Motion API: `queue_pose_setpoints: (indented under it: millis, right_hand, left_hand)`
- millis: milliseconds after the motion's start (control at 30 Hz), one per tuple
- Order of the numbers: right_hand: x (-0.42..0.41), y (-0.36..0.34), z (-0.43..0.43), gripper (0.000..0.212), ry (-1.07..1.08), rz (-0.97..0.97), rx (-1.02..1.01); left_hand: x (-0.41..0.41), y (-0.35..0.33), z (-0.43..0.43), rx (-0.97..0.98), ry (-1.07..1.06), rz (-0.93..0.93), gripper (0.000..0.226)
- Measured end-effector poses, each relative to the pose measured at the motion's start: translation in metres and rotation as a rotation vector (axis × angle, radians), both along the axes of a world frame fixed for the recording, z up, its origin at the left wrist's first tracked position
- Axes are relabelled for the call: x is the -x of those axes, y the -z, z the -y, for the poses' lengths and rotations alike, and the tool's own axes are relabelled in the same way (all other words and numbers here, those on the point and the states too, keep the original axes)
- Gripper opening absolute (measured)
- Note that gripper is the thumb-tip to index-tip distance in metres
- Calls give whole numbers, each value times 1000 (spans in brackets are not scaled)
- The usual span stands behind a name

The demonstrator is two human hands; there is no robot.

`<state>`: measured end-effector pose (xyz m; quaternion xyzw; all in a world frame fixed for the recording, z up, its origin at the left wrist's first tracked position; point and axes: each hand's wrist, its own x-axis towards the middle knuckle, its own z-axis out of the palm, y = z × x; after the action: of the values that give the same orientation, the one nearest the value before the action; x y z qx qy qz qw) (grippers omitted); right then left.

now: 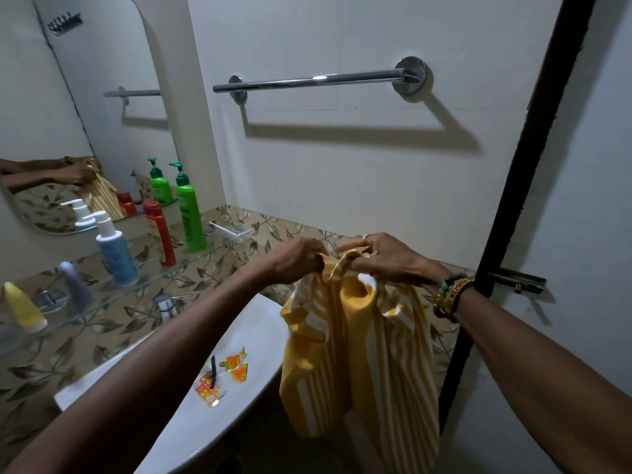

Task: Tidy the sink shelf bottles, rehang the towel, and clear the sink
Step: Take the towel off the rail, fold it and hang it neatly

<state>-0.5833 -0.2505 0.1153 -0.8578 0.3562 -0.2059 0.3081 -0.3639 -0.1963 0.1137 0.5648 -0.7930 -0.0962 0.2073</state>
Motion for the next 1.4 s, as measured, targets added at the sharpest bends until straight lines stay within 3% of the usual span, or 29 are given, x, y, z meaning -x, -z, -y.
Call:
queue_pose_setpoints:
  millis: [100, 233, 367, 433, 567, 700, 833, 900, 967, 1100, 1200, 1400]
  right_hand:
    - [-14, -2, -7, 63, -71, -62, 69]
    - [-13, -4, -7, 12, -41, 10, 51]
    - [-11, -6, -2, 18, 73, -86, 126]
    - [-8, -6, 0, 20, 126, -67, 132]
    - [3, -7, 10, 20, 247, 42, 80]
    - [6, -5, 15, 20, 275, 48, 57]
    - [12, -1, 19, 19, 301, 35, 69]
    - [16, 2, 22, 20, 321, -13, 99]
    - [20, 7, 24, 19, 338, -68, 120]
    - [23, 14, 26, 17, 370, -95, 121]
    - [22, 10, 27, 14, 408, -74, 114]
    - [33, 4, 33, 14, 389, 14, 1]
  left_hand:
    - [19, -11, 7, 0, 6, -95, 22]
    - [17, -12, 15, 40, -94, -232, 38]
    - [13, -1, 15, 24, -157, -390, 18]
    - [7, 2, 12, -15, -153, -448, 27]
    - [-9, 15, 5, -100, -146, -402, 21]
    - [-19, 30, 4, -16, -263, -155, 20]
    - [-31, 38, 5, -44, -393, -212, 24]
    - [-38, 38, 4, -162, -347, -309, 29]
    - [-43, 35, 2, -138, -279, -324, 32]
    - [-43, 29, -3, 206, -177, -54, 43]
    - [-38, 28, -6, 396, -19, 223, 32]
    - [-38, 26, -5, 498, 72, 419, 3]
